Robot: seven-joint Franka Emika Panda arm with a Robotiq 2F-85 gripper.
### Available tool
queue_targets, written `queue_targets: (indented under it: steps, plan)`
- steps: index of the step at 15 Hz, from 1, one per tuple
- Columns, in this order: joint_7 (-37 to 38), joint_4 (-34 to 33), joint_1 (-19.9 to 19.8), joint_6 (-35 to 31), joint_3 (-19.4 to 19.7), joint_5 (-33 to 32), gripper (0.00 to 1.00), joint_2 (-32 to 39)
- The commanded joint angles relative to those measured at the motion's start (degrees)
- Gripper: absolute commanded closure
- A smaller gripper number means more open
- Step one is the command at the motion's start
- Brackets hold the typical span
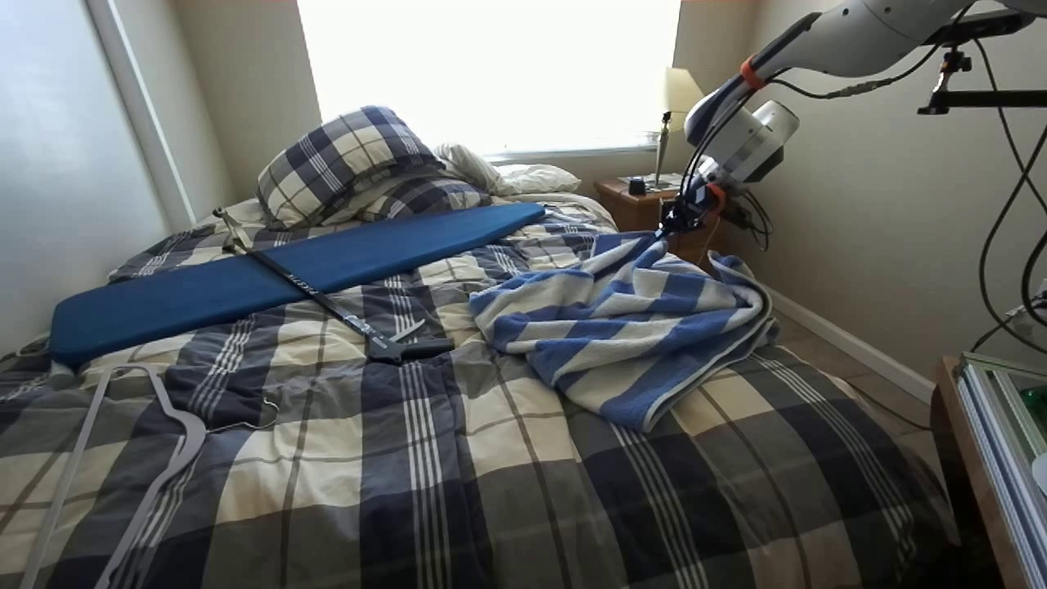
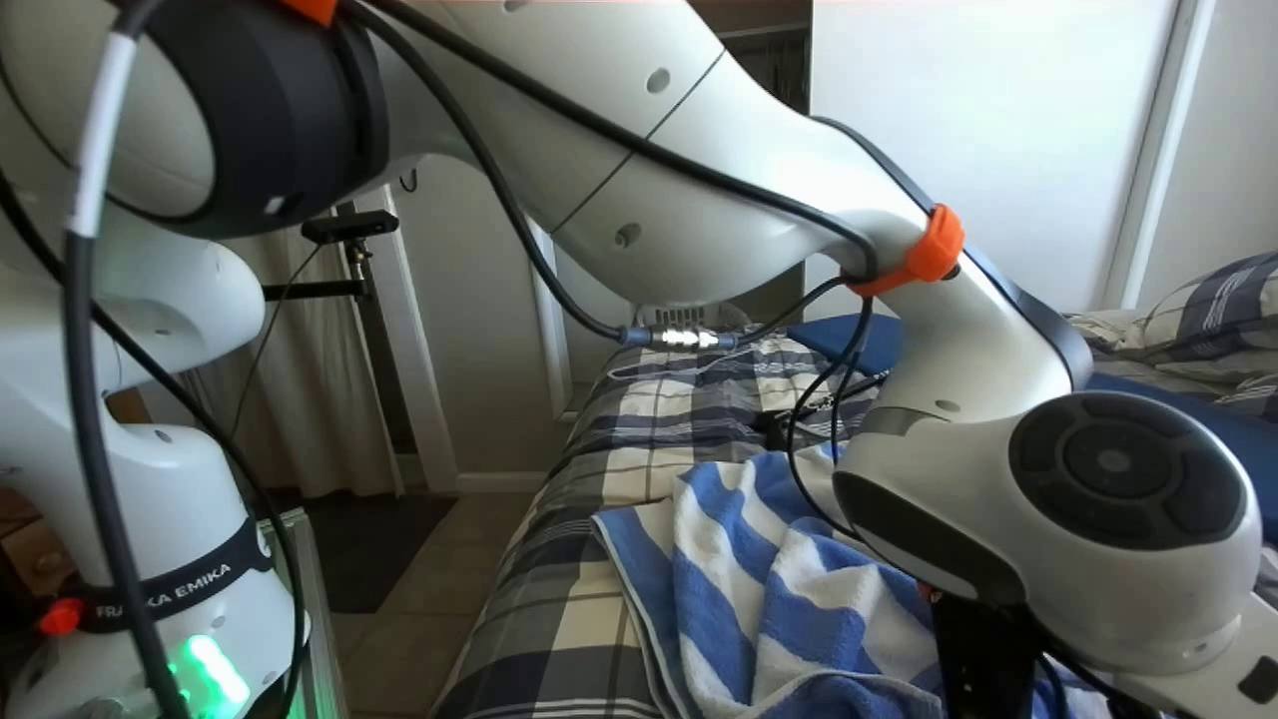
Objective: Fold the striped blue and white towel in half from left to right
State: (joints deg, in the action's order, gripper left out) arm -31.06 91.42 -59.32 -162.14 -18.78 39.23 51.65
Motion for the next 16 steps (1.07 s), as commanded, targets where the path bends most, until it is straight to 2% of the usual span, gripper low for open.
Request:
queue_targets:
  steps: [1,3,5,8,15,16]
  plan:
    - [0.0,0.2,0.0,-0.1,-0.1,0.1,0.96,-0.3]
    - [0.6,0.2,-0.1,-0.1,-0.4,-0.6,0.99,-0.4]
    - [4.4,-2.9,2.0,-6.8,1.9,0.0,0.99,1.6]
    - [6.6,-9.0,2.0,-10.4,4.6,0.4,0.99,5.1]
    - [17.7,-25.6,5.7,-16.0,15.7,0.2,0.99,16.3]
    - [23.1,-27.7,5.7,-17.3,16.3,-3.9,0.99,18.3]
